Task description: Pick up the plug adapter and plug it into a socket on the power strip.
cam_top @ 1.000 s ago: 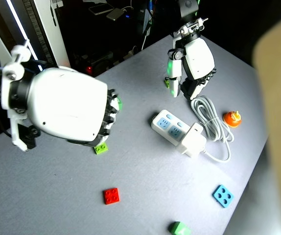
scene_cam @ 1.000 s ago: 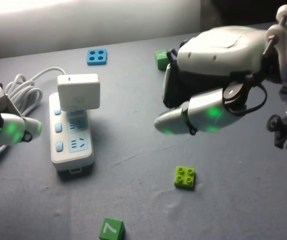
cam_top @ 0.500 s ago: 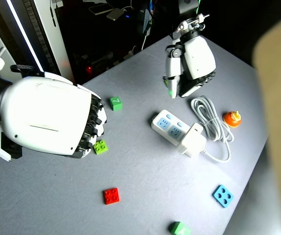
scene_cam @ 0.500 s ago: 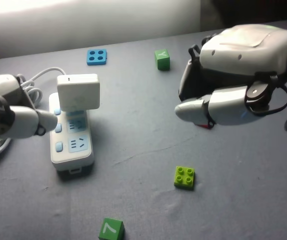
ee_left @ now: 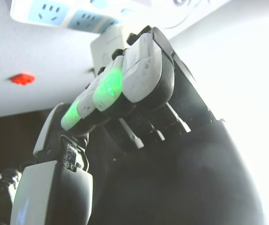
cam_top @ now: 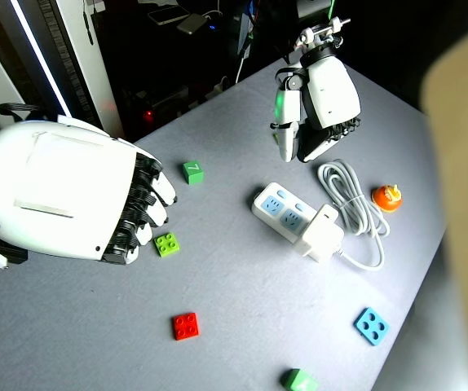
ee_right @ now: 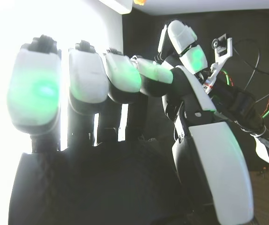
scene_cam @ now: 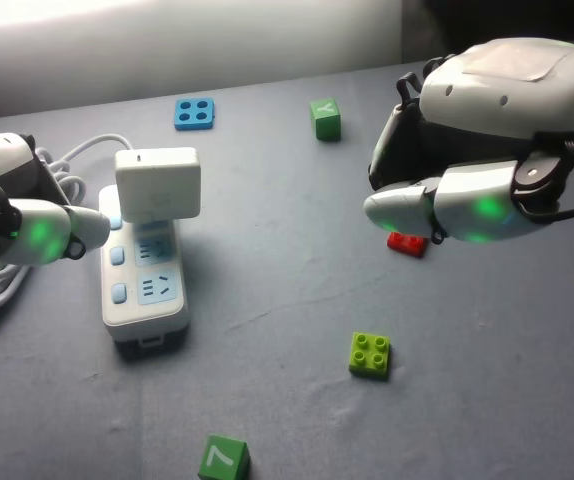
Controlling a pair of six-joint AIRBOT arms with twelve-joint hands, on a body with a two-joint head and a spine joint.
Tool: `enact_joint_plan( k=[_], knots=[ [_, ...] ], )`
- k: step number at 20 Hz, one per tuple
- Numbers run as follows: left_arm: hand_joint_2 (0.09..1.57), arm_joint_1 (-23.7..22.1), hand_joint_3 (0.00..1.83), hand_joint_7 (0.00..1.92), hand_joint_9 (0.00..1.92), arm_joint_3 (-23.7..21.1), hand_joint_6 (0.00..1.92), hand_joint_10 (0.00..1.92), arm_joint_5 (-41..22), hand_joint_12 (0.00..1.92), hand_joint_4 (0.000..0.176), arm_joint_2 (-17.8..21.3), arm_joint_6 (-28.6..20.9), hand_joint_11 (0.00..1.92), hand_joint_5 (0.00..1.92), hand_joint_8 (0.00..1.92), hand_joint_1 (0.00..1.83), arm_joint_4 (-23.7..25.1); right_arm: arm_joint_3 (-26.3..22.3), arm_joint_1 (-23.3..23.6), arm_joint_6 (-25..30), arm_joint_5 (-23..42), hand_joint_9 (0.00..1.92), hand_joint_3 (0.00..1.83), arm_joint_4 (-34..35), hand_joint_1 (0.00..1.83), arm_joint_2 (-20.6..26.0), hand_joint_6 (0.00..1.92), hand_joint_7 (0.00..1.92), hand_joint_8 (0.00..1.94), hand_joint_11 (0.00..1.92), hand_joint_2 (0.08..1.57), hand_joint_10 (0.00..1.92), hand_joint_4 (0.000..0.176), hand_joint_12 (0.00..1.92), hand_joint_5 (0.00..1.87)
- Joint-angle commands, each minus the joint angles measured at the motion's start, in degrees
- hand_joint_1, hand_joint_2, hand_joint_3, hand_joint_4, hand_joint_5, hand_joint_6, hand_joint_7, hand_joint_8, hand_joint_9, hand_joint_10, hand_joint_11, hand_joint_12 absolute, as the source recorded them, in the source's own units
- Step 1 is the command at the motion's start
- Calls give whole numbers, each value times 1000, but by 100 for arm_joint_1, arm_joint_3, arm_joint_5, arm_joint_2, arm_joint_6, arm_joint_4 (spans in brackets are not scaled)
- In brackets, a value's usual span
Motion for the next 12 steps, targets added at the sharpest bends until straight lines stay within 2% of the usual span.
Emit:
enact_joint_plan(
  k=[1, 3, 11, 12],
  knots=[
    [1429, -65, 0, 1315, 1398, 1, 1921, 1921, -242, 1921, 0, 63, -24, 1483, 1258, 1921, 389, 180, -23, 54, 32, 593, 1367, 0, 32, 442, 75, 1921, 1205, 1941, 1491, 1383, 1921, 0, 1921, 1072],
    [1431, -65, 0, 1301, 1382, 17, 1921, 1921, -242, 1921, 0, 89, -23, 1467, 1243, 1921, 392, 180, -37, 38, 39, 603, 1355, 0, 32, 492, 119, 1921, 1200, 1941, 1472, 1378, 1921, 0, 1921, 1066],
    [1432, -92, 0, 1297, 1383, 1, 1921, 1921, -257, 1921, 0, 101, -52, 1470, 1229, 1921, 415, 180, -88, -49, 58, 641, 1369, 0, 30, 460, 272, 1921, 1215, 1941, 1480, 1384, 1921, 0, 1921, 1084],
    [1425, -93, 0, 1287, 1371, 16, 1921, 1921, -257, 1921, 0, 107, -52, 1457, 1221, 1921, 430, 181, -94, -71, 58, 661, 1376, 3, 30, 413, 291, 1921, 1227, 1941, 1486, 1398, 1921, 0, 1921, 1093]
  ],
)
